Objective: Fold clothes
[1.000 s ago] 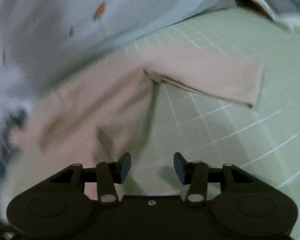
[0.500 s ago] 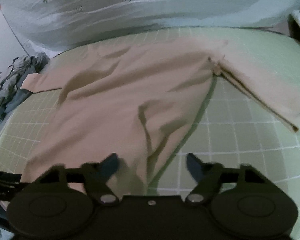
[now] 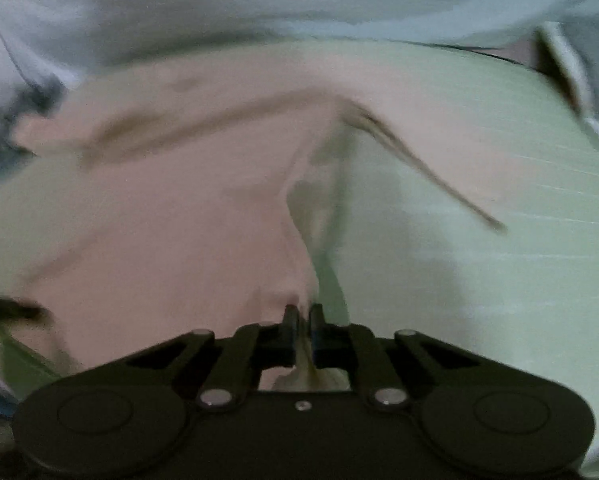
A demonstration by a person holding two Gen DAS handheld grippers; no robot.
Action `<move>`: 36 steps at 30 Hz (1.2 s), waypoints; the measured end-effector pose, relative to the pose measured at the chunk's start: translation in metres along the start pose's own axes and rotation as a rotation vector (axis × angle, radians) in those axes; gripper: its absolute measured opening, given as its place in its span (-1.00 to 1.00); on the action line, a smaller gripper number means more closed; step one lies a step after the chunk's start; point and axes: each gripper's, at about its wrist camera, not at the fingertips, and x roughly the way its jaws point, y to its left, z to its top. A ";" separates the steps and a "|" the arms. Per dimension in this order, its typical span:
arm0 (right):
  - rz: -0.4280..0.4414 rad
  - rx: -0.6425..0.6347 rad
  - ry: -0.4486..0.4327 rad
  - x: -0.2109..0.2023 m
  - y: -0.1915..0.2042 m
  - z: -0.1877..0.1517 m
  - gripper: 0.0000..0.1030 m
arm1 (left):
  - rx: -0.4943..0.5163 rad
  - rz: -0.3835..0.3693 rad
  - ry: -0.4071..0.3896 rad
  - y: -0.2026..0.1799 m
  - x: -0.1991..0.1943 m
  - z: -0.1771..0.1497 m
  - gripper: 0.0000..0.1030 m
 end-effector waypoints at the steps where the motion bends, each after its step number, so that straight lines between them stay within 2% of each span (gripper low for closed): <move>1: -0.047 -0.025 0.014 0.000 -0.002 -0.004 -0.88 | -0.019 0.015 -0.002 0.003 -0.001 0.001 0.40; 4: -0.039 0.057 0.025 0.002 -0.017 -0.010 -0.79 | -0.097 -0.011 -0.013 0.015 -0.004 0.004 0.26; 5: -0.016 0.114 0.020 0.002 -0.024 -0.010 -0.66 | -0.102 -0.011 -0.015 0.016 -0.003 0.005 0.22; 6: 0.000 0.162 0.014 0.003 -0.030 -0.010 -0.37 | -0.101 -0.009 -0.016 0.015 -0.003 0.005 0.18; 7: -0.016 0.166 0.009 0.004 -0.031 -0.009 -0.25 | -0.082 -0.001 -0.018 0.012 -0.003 0.005 0.15; 9: -0.022 0.163 0.016 0.012 -0.031 -0.008 -0.23 | -0.051 0.008 -0.022 0.007 -0.003 0.005 -0.04; 10: -0.015 0.169 0.024 0.016 -0.032 -0.008 -0.25 | -0.045 0.005 -0.025 0.006 -0.003 0.005 -0.14; 11: -0.002 0.184 0.028 0.019 -0.034 -0.009 -0.37 | -0.040 0.001 -0.025 0.005 -0.003 0.005 -0.46; 12: 0.011 0.200 0.031 0.021 -0.036 -0.009 -0.44 | -0.042 -0.007 -0.023 0.004 -0.003 0.005 -0.89; 14: 0.020 0.193 0.040 0.024 -0.037 -0.009 -0.88 | -0.049 -0.013 -0.023 0.002 -0.002 0.003 -0.88; 20: -0.023 0.124 0.045 0.019 -0.043 -0.012 -0.91 | -0.067 -0.032 0.001 -0.006 -0.005 -0.008 -0.89; 23: -0.001 0.139 0.060 0.015 -0.051 -0.013 -0.90 | -0.103 -0.027 0.010 -0.006 -0.007 -0.013 -0.88; 25: 0.027 0.164 0.068 0.013 -0.056 -0.012 -0.86 | -0.130 -0.017 0.010 -0.006 -0.009 -0.016 -0.84; 27: 0.037 0.188 0.054 0.011 -0.061 -0.011 -0.56 | -0.146 0.002 -0.014 -0.009 -0.013 -0.012 -0.64; 28: 0.037 0.197 0.041 0.010 -0.063 -0.009 -0.11 | -0.154 0.012 -0.026 -0.011 -0.014 -0.011 -0.50; 29: 0.029 0.192 0.021 0.010 -0.066 -0.006 0.23 | -0.162 0.021 -0.038 -0.012 -0.016 -0.009 -0.15; 30: 0.022 0.188 0.000 0.010 -0.068 -0.004 0.36 | -0.169 0.031 -0.050 -0.014 -0.018 -0.007 0.24; 32: 0.009 0.170 -0.052 0.010 -0.071 0.003 0.79 | -0.185 0.050 -0.075 -0.017 -0.021 -0.004 0.59; 33: 0.005 0.156 -0.082 0.010 -0.072 0.006 0.96 | -0.191 0.060 -0.083 -0.019 -0.022 -0.002 0.63; 36: 0.004 0.103 -0.128 0.013 -0.073 0.017 1.00 | -0.192 0.095 -0.071 -0.029 -0.015 0.010 0.74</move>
